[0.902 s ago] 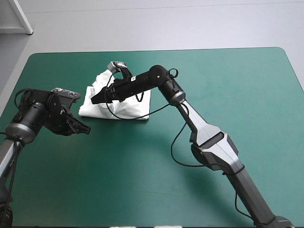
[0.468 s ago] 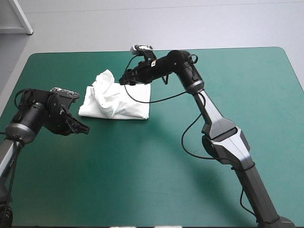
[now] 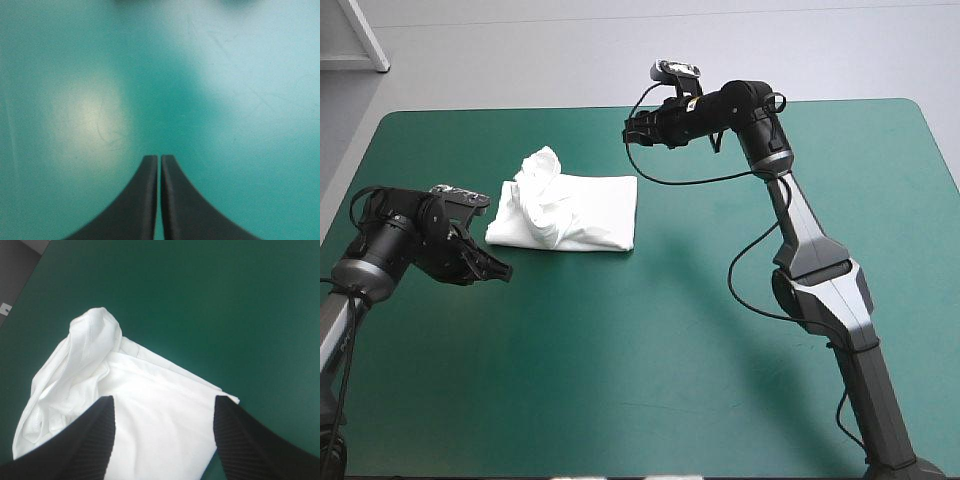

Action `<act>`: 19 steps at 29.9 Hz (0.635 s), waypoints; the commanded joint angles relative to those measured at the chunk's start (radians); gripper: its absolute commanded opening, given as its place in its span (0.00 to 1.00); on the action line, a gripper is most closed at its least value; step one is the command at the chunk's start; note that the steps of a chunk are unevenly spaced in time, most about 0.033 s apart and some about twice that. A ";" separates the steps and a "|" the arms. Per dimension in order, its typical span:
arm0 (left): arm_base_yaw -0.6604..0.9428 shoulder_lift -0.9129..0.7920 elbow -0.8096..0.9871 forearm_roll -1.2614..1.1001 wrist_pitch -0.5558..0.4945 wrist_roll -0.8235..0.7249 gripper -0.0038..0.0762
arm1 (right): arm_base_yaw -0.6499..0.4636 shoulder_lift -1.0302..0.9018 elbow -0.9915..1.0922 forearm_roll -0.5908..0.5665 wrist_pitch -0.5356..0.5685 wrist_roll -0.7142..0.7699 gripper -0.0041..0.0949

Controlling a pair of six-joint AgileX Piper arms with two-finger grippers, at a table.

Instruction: Fold the cloth

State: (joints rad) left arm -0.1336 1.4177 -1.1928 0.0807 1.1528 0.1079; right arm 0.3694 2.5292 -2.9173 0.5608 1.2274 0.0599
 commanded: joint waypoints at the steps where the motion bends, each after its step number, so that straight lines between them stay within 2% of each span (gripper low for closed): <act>1: -0.001 -0.038 -0.024 -0.009 -0.023 -0.001 0.07 | -0.002 -0.102 0.084 0.036 -0.042 -0.022 0.59; 4: -0.001 -0.038 -0.024 -0.012 -0.029 -0.001 0.07 | 0.021 -0.116 0.220 0.046 -0.044 -0.065 0.59; 10: -0.001 -0.038 -0.024 -0.025 -0.037 0.007 0.07 | 0.100 -0.114 0.335 -0.074 -0.046 -0.086 0.59; 15: -0.001 -0.038 -0.024 -0.037 -0.037 0.011 0.07 | 0.135 -0.112 0.387 -0.111 -0.046 -0.086 0.58; 19: -0.001 -0.038 -0.024 -0.036 -0.042 0.014 0.07 | 0.151 -0.100 0.389 -0.121 -0.046 -0.086 0.47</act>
State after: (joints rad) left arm -0.1336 1.4177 -1.1928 0.0538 1.1366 0.1183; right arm 0.5136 2.4971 -2.5060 0.4294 1.2100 -0.0155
